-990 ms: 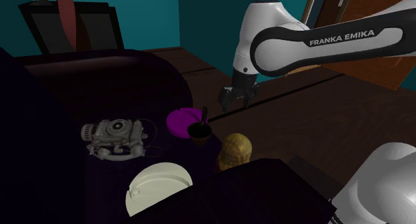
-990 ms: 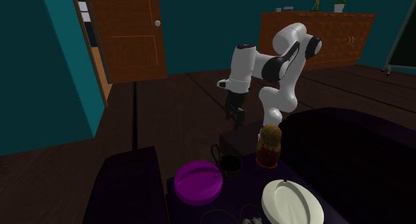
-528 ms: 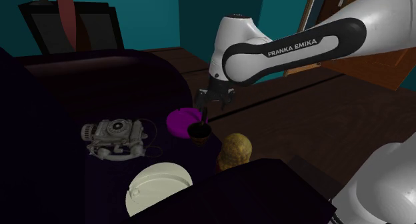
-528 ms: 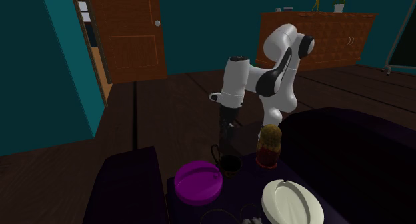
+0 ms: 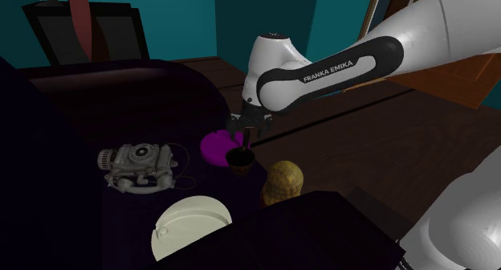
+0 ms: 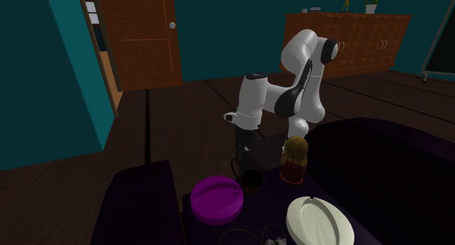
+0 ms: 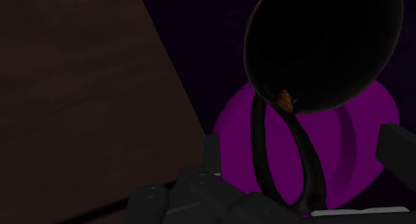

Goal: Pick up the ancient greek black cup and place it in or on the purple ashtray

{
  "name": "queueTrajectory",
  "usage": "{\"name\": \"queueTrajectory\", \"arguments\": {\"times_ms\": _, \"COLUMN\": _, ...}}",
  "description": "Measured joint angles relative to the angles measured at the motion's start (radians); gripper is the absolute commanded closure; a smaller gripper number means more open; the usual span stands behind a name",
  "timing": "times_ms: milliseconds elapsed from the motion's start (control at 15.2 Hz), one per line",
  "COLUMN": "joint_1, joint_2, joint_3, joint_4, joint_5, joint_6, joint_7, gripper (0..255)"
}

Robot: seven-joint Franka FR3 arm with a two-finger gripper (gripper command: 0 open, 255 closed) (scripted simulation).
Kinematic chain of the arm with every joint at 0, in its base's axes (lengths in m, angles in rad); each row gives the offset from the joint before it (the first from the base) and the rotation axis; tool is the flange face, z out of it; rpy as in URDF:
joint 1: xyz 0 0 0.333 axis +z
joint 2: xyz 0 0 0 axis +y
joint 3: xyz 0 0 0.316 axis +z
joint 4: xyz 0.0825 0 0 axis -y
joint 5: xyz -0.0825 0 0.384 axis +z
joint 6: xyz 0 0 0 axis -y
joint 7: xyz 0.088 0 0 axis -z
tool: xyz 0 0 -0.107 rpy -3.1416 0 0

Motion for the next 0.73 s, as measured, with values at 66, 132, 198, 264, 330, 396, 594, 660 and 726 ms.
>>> {"name": "queueTrajectory", "arguments": {"times_ms": 66, "joint_1": 0.000, "joint_2": 0.011, "joint_3": 0.002, "joint_4": -0.005, "joint_5": -0.006, "joint_6": 0.015, "joint_7": 0.005, "gripper": 0}}
{"name": "queueTrajectory", "arguments": {"times_ms": 132, "joint_1": 0.000, "joint_2": 0.018, "joint_3": 0.002, "joint_4": -0.006, "joint_5": -0.009, "joint_6": 0.023, "joint_7": 0.007, "gripper": 0}}
{"name": "queueTrajectory", "arguments": {"times_ms": 198, "joint_1": 0.000, "joint_2": 0.021, "joint_3": 0.002, "joint_4": -0.008, "joint_5": -0.010, "joint_6": 0.028, "joint_7": 0.008, "gripper": 0}}
{"name": "queueTrajectory", "arguments": {"times_ms": 264, "joint_1": -0.001, "joint_2": 0.023, "joint_3": 0.002, "joint_4": -0.009, "joint_5": -0.011, "joint_6": 0.031, "joint_7": 0.008, "gripper": 0}}
{"name": "queueTrajectory", "arguments": {"times_ms": 330, "joint_1": -0.001, "joint_2": 0.024, "joint_3": 0.002, "joint_4": -0.009, "joint_5": -0.011, "joint_6": 0.032, "joint_7": 0.008, "gripper": 0}}
{"name": "queueTrajectory", "arguments": {"times_ms": 396, "joint_1": -0.001, "joint_2": 0.024, "joint_3": 0.002, "joint_4": -0.009, "joint_5": -0.012, "joint_6": 0.032, "joint_7": 0.008, "gripper": 0}}
{"name": "queueTrajectory", "arguments": {"times_ms": 594, "joint_1": -0.001, "joint_2": 0.024, "joint_3": 0.002, "joint_4": -0.009, "joint_5": -0.012, "joint_6": 0.032, "joint_7": 0.008, "gripper": 255}}
{"name": "queueTrajectory", "arguments": {"times_ms": 660, "joint_1": -0.001, "joint_2": 0.024, "joint_3": 0.002, "joint_4": -0.009, "joint_5": -0.012, "joint_6": 0.032, "joint_7": 0.008, "gripper": 255}}
{"name": "queueTrajectory", "arguments": {"times_ms": 726, "joint_1": -0.001, "joint_2": 0.024, "joint_3": 0.002, "joint_4": -0.009, "joint_5": -0.012, "joint_6": 0.032, "joint_7": 0.008, "gripper": 255}}
